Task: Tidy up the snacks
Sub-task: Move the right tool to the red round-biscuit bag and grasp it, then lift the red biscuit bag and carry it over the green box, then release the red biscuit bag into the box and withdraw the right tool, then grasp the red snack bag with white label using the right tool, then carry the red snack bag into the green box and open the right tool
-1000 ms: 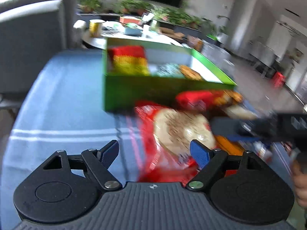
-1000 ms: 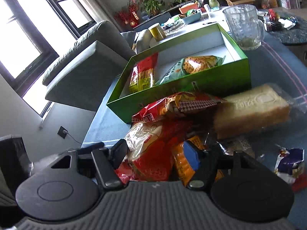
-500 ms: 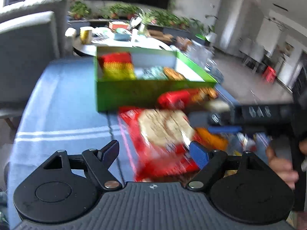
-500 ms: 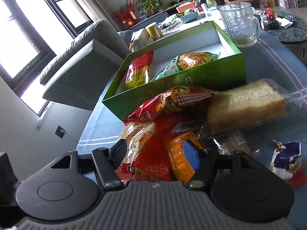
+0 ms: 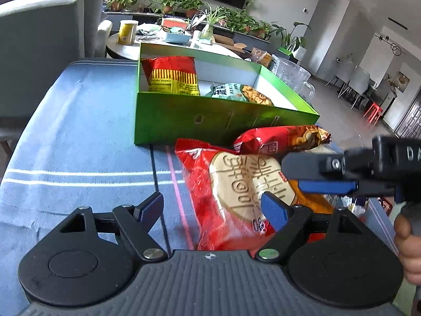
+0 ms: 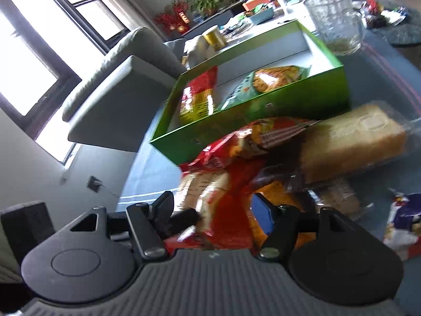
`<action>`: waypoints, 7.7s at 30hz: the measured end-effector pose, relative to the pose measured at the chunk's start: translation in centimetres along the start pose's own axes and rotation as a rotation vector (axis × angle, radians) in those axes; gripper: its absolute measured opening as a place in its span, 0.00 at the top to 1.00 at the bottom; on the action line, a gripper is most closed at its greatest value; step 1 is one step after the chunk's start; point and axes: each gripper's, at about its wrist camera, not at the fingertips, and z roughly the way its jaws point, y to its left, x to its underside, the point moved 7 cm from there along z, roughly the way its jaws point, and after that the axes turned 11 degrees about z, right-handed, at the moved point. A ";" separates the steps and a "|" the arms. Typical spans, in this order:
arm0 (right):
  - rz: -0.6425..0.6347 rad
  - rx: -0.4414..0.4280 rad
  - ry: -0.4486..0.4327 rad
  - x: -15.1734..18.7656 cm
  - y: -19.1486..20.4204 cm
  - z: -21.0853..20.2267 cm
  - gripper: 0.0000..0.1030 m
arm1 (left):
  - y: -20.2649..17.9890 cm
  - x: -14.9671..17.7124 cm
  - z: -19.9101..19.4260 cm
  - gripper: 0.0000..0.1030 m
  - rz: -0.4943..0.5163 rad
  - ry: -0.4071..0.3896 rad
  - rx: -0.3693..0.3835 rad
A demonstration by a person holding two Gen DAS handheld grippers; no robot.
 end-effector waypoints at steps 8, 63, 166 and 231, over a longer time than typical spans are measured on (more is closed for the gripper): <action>-0.004 -0.010 0.053 0.4 1.2 1.5 0.39 | 1.4 0.7 -0.6 0.20 -0.050 0.004 -0.013; -0.198 -0.072 -0.110 0.1 8.2 -0.8 0.39 | -3.7 -4.8 -6.8 0.26 0.082 -0.192 0.016; -0.087 -0.016 0.104 -0.6 1.5 3.8 0.36 | 5.4 1.7 -3.0 0.21 -0.177 -0.004 0.019; -0.169 0.119 -0.164 -12.3 1.1 0.9 0.61 | -7.2 -15.9 7.3 0.23 0.186 -0.093 0.082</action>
